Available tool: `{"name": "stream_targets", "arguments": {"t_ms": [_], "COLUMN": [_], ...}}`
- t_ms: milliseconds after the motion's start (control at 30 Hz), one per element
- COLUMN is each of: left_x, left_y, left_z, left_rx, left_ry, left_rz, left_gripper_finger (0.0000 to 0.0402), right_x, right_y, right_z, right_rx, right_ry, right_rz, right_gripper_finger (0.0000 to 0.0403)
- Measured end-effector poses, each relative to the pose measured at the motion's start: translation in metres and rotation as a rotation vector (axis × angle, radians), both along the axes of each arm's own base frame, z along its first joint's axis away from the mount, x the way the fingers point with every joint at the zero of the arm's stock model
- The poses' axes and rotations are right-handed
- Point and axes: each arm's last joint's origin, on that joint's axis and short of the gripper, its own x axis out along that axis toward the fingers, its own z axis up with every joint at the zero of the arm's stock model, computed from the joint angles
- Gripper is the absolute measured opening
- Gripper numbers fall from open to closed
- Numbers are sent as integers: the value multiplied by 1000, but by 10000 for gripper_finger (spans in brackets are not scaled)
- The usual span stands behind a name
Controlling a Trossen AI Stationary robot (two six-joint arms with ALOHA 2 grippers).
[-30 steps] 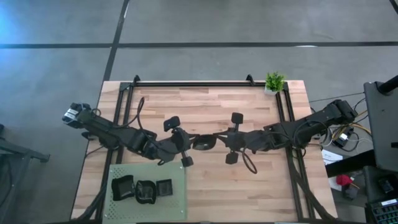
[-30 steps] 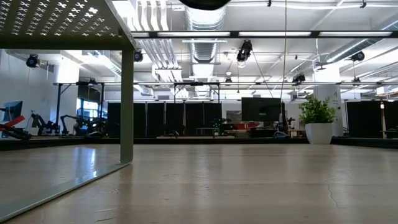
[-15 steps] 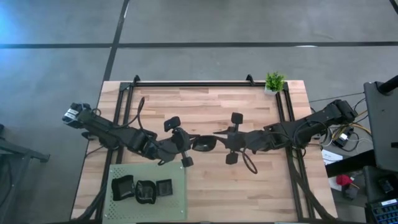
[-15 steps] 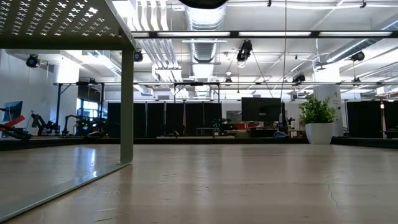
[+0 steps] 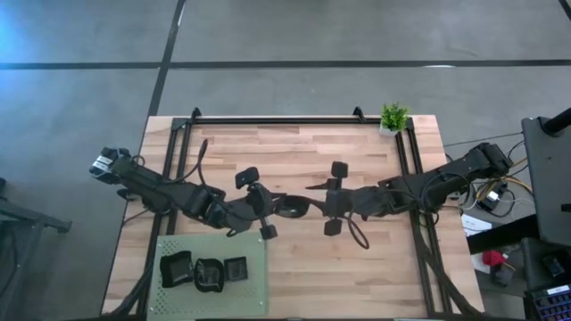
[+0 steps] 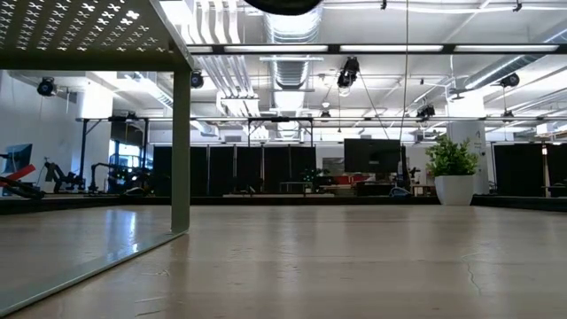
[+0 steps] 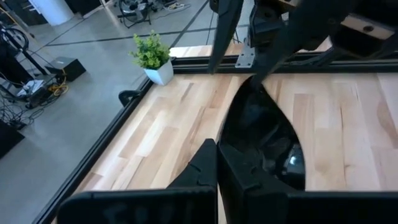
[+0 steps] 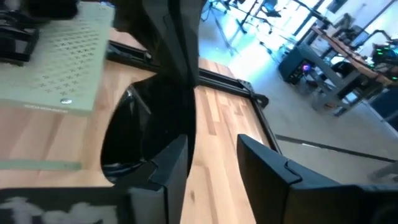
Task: Pick & Place Mini shaped plates
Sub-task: Stack the black leaf shaped plate on top of the other black leaf shaped plate on the shelf
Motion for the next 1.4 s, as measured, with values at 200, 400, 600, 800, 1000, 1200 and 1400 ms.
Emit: {"name": "stream_targets", "arguments": {"t_ms": [200, 400, 600, 800, 1000, 1200, 1400], "left_x": [-8, -24, -47, -77, -98, -108, -109], "left_y": [9, 16, 22, 24, 23, 18, 14], "left_z": [7, 19, 32, 51, 62, 54, 41], "left_rx": [-16, -76, -165, -292, -454, -577, -633], "left_ry": [29, 39, 195, 374, 443, 568, 648], "left_rz": [28, 58, -13, -266, -505, -661, -719], "left_gripper_finger": [1, 1, 1, 0, 0, 0, 0], "right_x": [-5, -8, -13, -15, -15, -16, -16], "right_y": [15, 25, 30, 31, 31, 31, 31], "right_z": [11, 28, 40, 45, 46, 46, 46], "right_rx": [7, 10, 9, 10, 8, 16, 18], "right_ry": [-7, -33, -25, -21, -23, -25, -26], "right_rz": [119, 159, 182, 185, 188, 186, 186], "right_gripper_finger": [150, 151, 144, 139, 144, 143, 139]}}
